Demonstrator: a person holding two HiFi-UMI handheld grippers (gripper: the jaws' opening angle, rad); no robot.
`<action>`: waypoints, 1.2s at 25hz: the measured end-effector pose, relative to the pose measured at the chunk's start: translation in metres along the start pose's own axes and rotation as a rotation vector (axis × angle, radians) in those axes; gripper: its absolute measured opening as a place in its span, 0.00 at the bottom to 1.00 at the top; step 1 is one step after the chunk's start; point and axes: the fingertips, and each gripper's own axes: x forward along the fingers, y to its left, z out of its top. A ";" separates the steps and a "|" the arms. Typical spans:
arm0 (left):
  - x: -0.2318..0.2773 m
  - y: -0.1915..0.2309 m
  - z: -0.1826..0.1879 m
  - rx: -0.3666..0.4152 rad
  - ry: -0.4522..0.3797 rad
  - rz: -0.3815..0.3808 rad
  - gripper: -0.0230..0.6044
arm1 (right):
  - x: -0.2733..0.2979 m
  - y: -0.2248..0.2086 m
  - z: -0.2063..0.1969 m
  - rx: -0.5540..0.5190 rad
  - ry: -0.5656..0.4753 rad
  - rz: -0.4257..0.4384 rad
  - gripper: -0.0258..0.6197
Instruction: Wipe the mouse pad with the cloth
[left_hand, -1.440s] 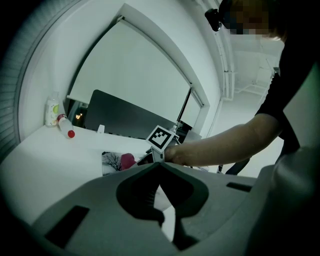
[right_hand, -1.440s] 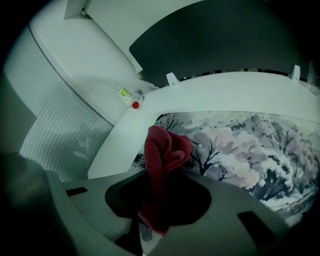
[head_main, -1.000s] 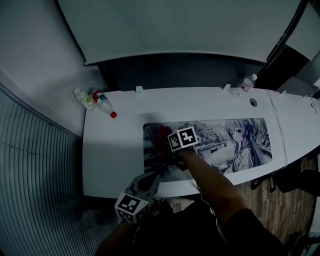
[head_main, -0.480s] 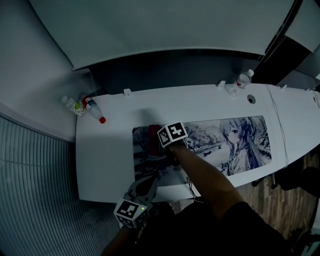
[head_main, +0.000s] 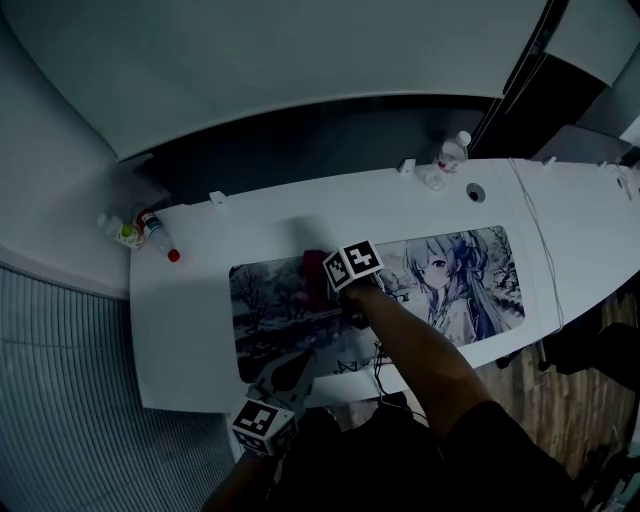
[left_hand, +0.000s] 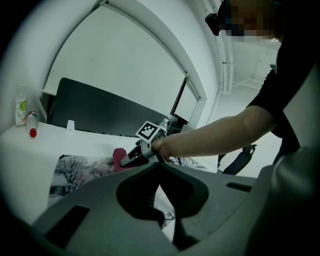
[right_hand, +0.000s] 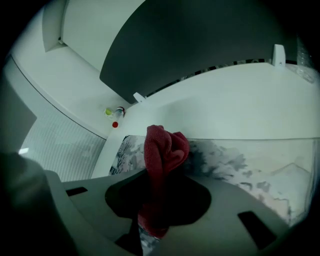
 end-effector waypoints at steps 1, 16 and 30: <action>0.007 -0.007 0.001 0.003 0.001 -0.006 0.04 | -0.009 -0.011 -0.002 0.005 -0.002 -0.003 0.21; 0.137 -0.119 0.007 0.027 0.020 -0.078 0.04 | -0.160 -0.187 -0.025 0.091 -0.048 -0.049 0.21; 0.222 -0.192 0.015 0.069 0.042 -0.134 0.05 | -0.292 -0.334 -0.057 0.198 -0.127 -0.119 0.21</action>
